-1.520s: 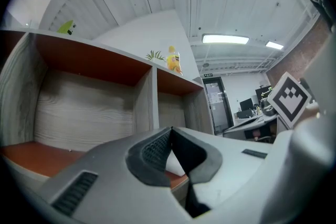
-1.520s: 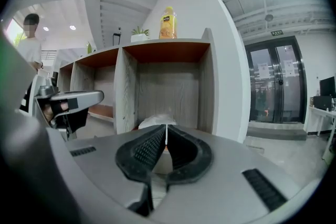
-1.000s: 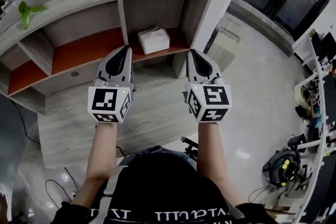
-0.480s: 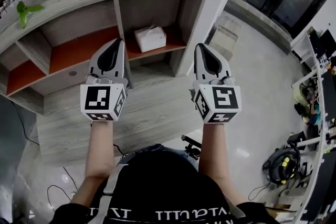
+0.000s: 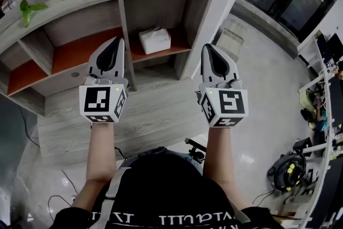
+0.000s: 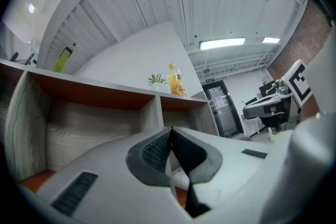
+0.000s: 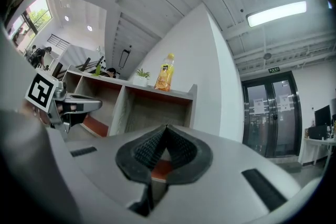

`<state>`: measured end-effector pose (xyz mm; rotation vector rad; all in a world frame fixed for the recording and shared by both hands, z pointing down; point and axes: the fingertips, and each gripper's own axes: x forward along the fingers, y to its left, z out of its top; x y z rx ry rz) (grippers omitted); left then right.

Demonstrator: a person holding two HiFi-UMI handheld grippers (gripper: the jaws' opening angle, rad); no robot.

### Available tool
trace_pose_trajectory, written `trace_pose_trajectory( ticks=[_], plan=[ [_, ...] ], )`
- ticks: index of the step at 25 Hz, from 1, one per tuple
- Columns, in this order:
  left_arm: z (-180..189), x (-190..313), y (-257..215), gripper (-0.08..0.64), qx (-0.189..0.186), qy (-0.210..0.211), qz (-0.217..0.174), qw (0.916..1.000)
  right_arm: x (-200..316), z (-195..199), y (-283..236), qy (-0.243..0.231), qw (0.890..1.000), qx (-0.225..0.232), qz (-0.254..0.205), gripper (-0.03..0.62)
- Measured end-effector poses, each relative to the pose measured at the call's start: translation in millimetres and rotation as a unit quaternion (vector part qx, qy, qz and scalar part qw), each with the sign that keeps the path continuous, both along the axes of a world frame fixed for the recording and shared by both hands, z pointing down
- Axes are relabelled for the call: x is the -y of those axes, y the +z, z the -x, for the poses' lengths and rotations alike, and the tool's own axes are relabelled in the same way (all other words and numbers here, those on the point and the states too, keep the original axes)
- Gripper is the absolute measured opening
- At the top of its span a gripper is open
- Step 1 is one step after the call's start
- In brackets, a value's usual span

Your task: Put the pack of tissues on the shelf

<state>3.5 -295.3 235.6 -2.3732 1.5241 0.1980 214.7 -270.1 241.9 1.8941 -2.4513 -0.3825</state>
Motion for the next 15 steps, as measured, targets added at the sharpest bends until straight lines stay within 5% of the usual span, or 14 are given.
trace_pose_trajectory(
  ticks=[15],
  plan=[
    [-3.6, 1.3, 0.4, 0.012, -0.002, 0.006, -0.001, 1.0, -1.9, -5.4, -3.5, 0.011, 1.0, 0.004, -0.013, 0.015]
  ],
)
